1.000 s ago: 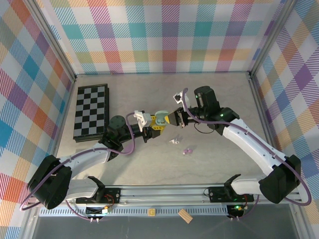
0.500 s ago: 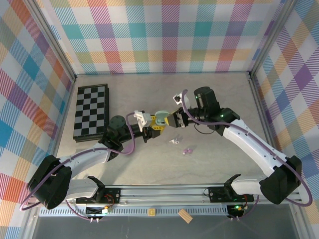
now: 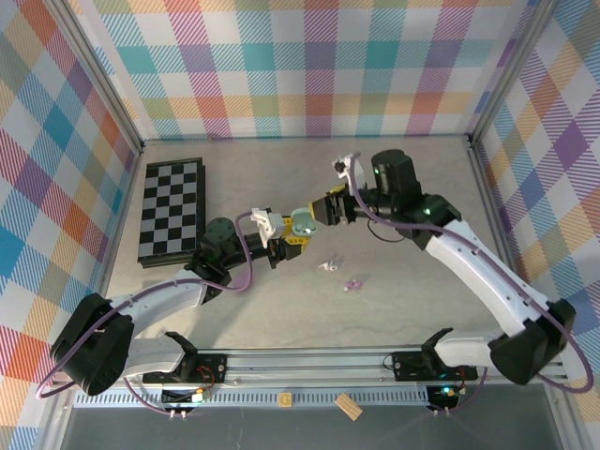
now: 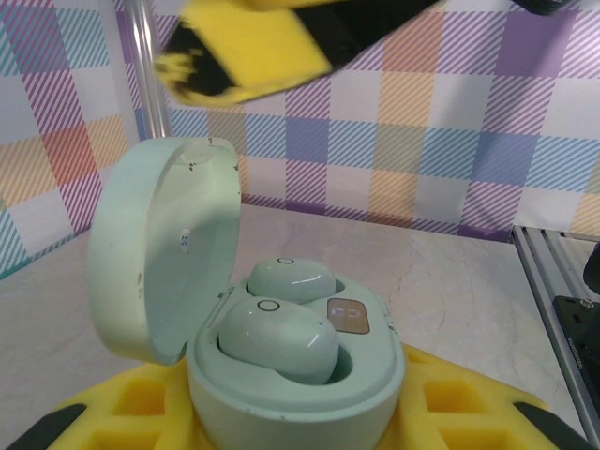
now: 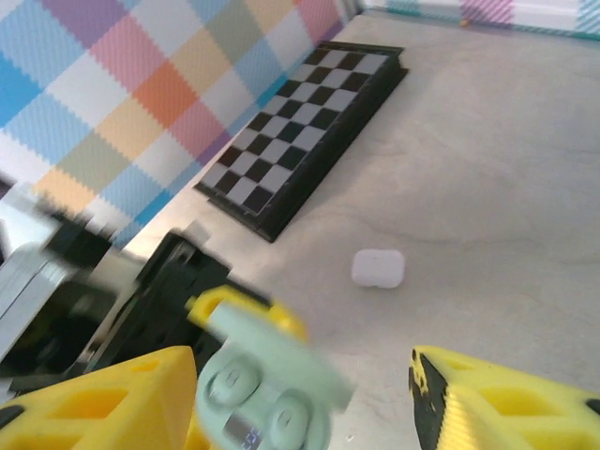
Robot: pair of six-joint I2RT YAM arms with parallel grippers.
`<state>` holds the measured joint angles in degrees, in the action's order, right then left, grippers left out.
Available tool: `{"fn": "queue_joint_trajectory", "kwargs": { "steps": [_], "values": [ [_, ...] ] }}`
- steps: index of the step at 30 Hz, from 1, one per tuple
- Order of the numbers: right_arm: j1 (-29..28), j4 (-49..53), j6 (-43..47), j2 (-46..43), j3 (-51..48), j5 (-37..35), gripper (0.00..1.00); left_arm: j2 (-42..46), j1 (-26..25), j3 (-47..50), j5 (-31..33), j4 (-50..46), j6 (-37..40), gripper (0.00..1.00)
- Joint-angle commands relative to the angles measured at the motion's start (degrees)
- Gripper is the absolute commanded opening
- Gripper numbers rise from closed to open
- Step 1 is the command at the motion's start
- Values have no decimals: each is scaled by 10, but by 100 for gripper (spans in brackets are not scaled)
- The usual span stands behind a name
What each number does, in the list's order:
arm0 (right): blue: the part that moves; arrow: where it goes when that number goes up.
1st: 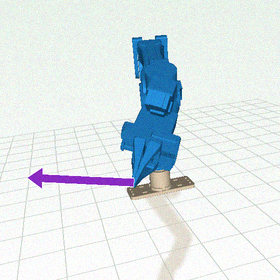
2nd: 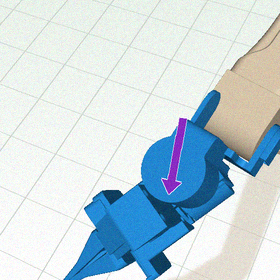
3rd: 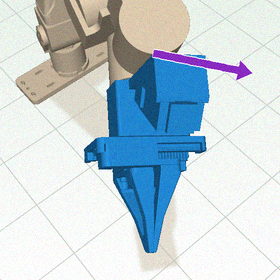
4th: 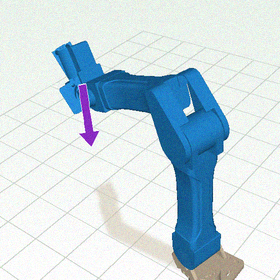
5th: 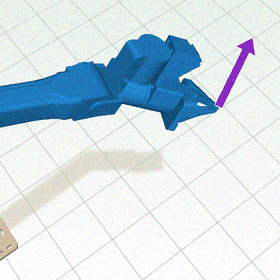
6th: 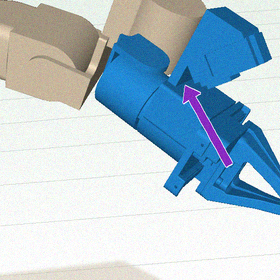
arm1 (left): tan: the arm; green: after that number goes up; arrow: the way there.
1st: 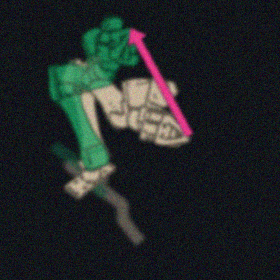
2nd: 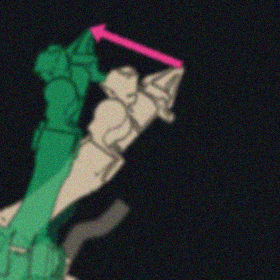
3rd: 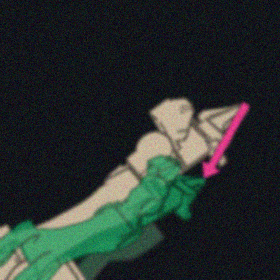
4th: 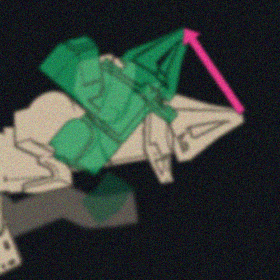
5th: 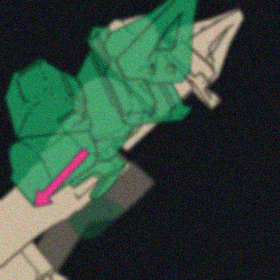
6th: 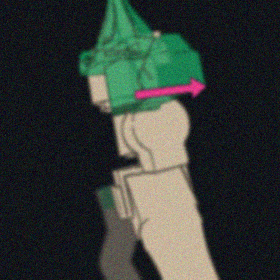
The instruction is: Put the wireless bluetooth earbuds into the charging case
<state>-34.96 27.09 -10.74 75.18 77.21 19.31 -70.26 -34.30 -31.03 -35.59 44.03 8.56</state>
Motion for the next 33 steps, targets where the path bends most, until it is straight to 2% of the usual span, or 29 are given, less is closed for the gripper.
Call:
{"fn": "queue_joint_trajectory", "kwargs": {
  "steps": [1, 4, 8, 11, 15, 22, 28, 33],
  "values": [
    [-2, 81, -17, 45, 59, -59, 64, 16, 3, -7, -17, 30, 0, 36],
    [-2, 92, -8, 58, 67, -57, 65, 20, 3, -4, -13, 37, -4, 36],
    [-2, 104, 14, 55, 65, -5, 66, 26, 3, -2, -1, 31, -3, 36],
    [-2, 81, 23, 29, 36, 35, 67, 30, 3, 0, 4, 28, -2, 36],
    [4, 38, 1, -14, -8, 51, 67, 32, 4, -2, 3, 29, -3, 36],
    [63, -119, -196, -53, -92, 206, 68, 35, 4, -5, 4, 49, -20, 36],
    [66, -289, -378, -57, -178, 269, 72, 45, 3, -2, 25, 80, -29, 36],
    [59, -401, -470, -34, -226, 295, 71, 36, 3, -11, 34, 84, -21, 36]
  ]
}}
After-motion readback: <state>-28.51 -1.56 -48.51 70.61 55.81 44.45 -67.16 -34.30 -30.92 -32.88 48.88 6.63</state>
